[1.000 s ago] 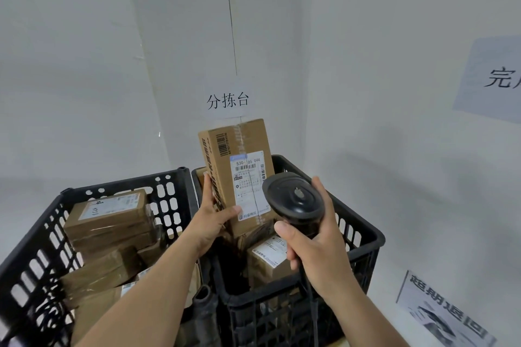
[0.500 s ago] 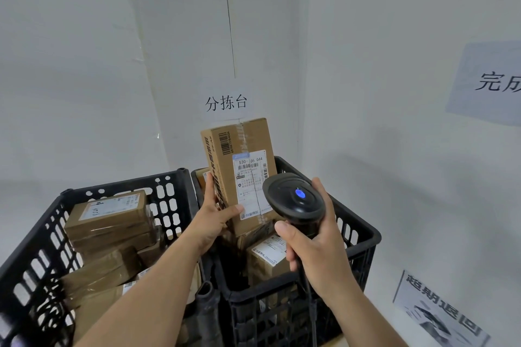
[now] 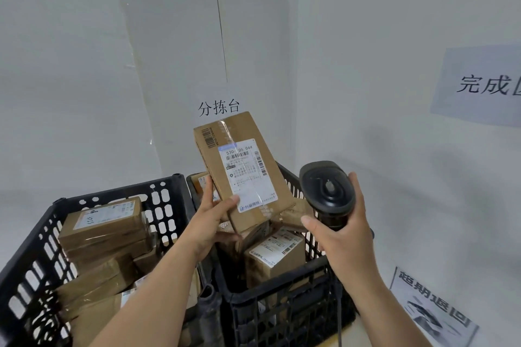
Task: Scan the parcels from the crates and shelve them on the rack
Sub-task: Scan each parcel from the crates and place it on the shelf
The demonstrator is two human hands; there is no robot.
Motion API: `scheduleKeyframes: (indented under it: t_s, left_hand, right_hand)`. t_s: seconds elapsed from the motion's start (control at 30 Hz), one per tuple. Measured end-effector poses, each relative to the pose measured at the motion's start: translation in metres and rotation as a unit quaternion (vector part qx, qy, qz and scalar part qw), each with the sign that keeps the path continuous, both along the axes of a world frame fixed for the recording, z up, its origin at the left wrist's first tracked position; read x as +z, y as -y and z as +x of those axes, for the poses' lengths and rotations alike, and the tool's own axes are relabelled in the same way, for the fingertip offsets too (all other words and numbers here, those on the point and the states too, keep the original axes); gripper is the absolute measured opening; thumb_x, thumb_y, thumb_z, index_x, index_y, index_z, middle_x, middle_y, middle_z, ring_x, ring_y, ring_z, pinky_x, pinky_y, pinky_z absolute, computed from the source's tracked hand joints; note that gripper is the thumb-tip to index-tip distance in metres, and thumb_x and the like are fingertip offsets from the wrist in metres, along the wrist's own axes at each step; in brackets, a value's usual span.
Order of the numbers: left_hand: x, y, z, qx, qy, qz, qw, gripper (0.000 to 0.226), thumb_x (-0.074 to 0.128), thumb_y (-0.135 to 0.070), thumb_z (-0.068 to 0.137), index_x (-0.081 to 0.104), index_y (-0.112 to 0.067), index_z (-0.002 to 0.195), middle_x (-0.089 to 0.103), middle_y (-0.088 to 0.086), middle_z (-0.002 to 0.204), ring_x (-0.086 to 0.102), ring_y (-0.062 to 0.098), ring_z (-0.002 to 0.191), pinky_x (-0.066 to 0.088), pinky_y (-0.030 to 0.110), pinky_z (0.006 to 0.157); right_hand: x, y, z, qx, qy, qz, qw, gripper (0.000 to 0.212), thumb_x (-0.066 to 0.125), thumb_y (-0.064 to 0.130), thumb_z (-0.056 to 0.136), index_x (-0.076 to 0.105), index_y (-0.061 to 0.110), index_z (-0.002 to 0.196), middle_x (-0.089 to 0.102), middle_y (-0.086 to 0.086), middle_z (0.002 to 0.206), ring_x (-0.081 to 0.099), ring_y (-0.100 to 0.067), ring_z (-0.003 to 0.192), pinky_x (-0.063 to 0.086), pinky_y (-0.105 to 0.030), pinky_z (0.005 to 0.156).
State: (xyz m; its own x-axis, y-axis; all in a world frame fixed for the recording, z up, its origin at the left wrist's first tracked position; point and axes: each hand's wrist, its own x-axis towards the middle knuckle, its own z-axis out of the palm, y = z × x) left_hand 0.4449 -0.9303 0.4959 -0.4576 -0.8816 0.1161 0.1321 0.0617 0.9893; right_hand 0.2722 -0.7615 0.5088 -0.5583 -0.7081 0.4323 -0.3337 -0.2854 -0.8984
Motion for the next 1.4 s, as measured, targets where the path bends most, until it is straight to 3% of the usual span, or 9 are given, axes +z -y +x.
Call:
scheduleKeyframes:
  t_s: [0.07, 0.2, 0.47, 0.67, 0.77, 0.87, 1.03, 1.2, 1.4]
  left_hand:
    - [0.005, -0.006, -0.003, -0.017, -0.007, 0.002, 1.000, 0.076, 0.059, -0.026, 0.094, 0.013, -0.052, 0.148, 0.074, -0.010, 0.092, 0.070, 0.024, 0.091, 0.058, 0.049, 0.066]
    - [0.014, -0.024, -0.018, -0.069, -0.014, 0.005, 0.997, 0.057, 0.053, -0.032, 0.096, 0.028, -0.049, 0.145, 0.070, -0.010, 0.112, 0.071, 0.019, 0.091, 0.059, 0.044, 0.058]
    - [0.023, -0.080, -0.068, -0.223, -0.002, -0.025, 0.974, 0.058, 0.052, -0.043, 0.087, 0.033, -0.052, 0.140, 0.066, -0.010, 0.121, 0.068, 0.022, 0.104, 0.059, 0.042, 0.055]
    - [0.020, -0.150, -0.105, -0.223, -0.002, -0.130, 0.966, 0.056, 0.045, -0.053, 0.086, 0.033, -0.045, 0.140, 0.067, -0.016, 0.112, 0.070, 0.014, 0.092, 0.059, 0.040, 0.055]
    - [0.017, -0.186, -0.115, -0.272, -0.019, -0.174, 0.946, 0.059, 0.055, -0.060, 0.085, 0.030, -0.044, 0.137, 0.062, -0.018, 0.120, 0.066, 0.005, 0.098, 0.060, 0.034, 0.066]
    - [0.012, -0.233, -0.122, -0.362, 0.002, -0.199, 0.911, 0.107, 0.078, -0.064, 0.063, 0.018, -0.042, 0.149, 0.052, -0.021, 0.136, 0.056, 0.007, 0.121, 0.054, 0.032, 0.088]
    - [0.000, -0.335, -0.120, -0.380, -0.017, -0.255, 0.889, 0.086, 0.079, -0.032, 0.076, 0.024, -0.066, 0.133, 0.052, -0.032, 0.129, 0.052, -0.006, 0.119, 0.042, 0.006, 0.089]
    - [-0.005, -0.413, -0.110, -0.388, -0.001, -0.266, 0.882, 0.083, 0.072, -0.055, 0.061, 0.020, -0.079, 0.122, 0.048, -0.040, 0.126, 0.045, -0.014, 0.118, 0.040, 0.005, 0.084]
    - [0.001, -0.492, -0.099, -0.429, -0.014, -0.279, 0.859, 0.098, 0.079, -0.049, 0.069, 0.017, -0.057, 0.144, 0.045, -0.033, 0.138, 0.040, -0.007, 0.130, 0.036, 0.027, 0.107]
  right_hand:
    - [0.002, -0.005, -0.007, -0.026, -0.004, 0.000, 1.000, 0.107, 0.081, 0.012, 0.078, 0.013, 0.035, 0.157, 0.045, 0.040, 0.111, 0.039, 0.039, 0.091, 0.034, 0.005, 0.084]
    - [0.002, -0.018, -0.015, -0.083, -0.024, 0.001, 0.996, 0.103, 0.082, 0.009, 0.076, 0.021, 0.032, 0.155, 0.053, 0.039, 0.105, 0.045, 0.036, 0.090, 0.033, 0.009, 0.073]
    - [-0.001, -0.079, -0.028, -0.170, -0.027, -0.009, 0.985, 0.105, 0.083, 0.025, 0.062, 0.026, 0.051, 0.147, 0.055, 0.042, 0.113, 0.062, -0.010, 0.112, 0.055, -0.051, 0.093]
    - [-0.004, -0.155, -0.043, -0.264, -0.025, -0.024, 0.964, 0.102, 0.086, 0.006, 0.070, 0.027, 0.050, 0.141, 0.054, 0.048, 0.108, 0.056, 0.008, 0.113, 0.053, -0.047, 0.099]
    - [-0.002, -0.198, -0.043, -0.298, -0.001, -0.036, 0.954, 0.101, 0.090, 0.022, 0.063, 0.033, 0.059, 0.138, 0.060, 0.026, 0.118, 0.063, -0.024, 0.114, 0.052, -0.058, 0.094]
    - [-0.004, -0.254, -0.039, -0.335, -0.005, -0.049, 0.941, 0.098, 0.082, 0.045, 0.051, 0.032, 0.068, 0.133, 0.059, 0.027, 0.122, 0.062, -0.030, 0.114, 0.052, -0.061, 0.091]
    - [-0.009, -0.358, -0.019, -0.376, -0.004, -0.051, 0.925, 0.099, 0.081, 0.027, 0.058, 0.027, 0.062, 0.133, 0.056, 0.044, 0.111, 0.063, -0.015, 0.113, 0.055, -0.057, 0.089]
    - [-0.016, -0.444, 0.007, -0.418, -0.017, -0.066, 0.906, 0.099, 0.080, 0.043, 0.051, 0.030, 0.066, 0.133, 0.055, 0.041, 0.118, 0.059, -0.005, 0.116, 0.056, -0.052, 0.091]
    - [-0.012, -0.532, 0.037, -0.469, -0.048, -0.100, 0.876, 0.100, 0.086, -0.006, 0.066, 0.035, 0.048, 0.132, 0.056, 0.047, 0.109, 0.054, 0.019, 0.109, 0.043, -0.001, 0.082]
